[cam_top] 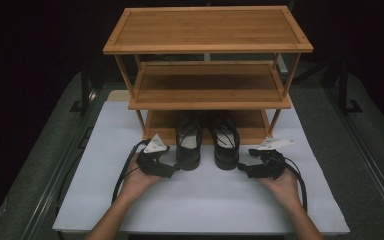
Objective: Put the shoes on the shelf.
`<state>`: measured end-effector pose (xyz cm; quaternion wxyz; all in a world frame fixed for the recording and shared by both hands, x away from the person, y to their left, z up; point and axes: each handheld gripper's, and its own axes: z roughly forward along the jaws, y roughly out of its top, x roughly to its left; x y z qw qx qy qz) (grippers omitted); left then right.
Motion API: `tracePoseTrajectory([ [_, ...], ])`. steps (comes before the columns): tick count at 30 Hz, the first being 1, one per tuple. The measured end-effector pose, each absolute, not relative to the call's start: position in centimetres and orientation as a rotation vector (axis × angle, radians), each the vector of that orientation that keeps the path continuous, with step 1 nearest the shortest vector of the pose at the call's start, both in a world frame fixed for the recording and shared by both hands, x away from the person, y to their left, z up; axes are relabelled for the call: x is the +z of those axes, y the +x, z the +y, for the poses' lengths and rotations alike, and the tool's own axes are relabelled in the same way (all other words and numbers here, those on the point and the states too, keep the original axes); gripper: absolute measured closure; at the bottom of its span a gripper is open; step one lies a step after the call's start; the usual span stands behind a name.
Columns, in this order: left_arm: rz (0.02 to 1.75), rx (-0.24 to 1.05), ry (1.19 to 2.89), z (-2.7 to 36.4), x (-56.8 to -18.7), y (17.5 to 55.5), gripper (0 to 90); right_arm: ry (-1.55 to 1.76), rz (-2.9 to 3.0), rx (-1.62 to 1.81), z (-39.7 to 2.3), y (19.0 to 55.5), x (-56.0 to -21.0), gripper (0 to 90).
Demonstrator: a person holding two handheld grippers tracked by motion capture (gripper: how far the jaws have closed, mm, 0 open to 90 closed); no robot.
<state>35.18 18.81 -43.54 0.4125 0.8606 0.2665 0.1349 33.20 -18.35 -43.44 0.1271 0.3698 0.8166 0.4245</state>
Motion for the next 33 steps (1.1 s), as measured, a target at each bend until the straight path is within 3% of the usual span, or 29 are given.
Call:
tracePoseTrajectory([
  [3,0.648,0.363,2.207,17.9,-44.1,35.3,16.7,1.063,2.426,1.203,-17.4,33.6,-44.4,19.5],
  [8,0.637,0.361,2.225,16.9,-44.7,35.6,12.3,1.034,2.453,1.205,-16.4,34.2,-45.2,19.5],
  [22,0.627,0.332,2.293,16.0,-45.0,36.5,10.6,1.032,2.469,1.208,-14.4,35.2,-45.6,17.0],
  [33,0.651,0.3,2.282,15.7,-44.7,36.5,10.8,1.027,2.479,1.246,-13.7,35.0,-45.1,21.2],
])
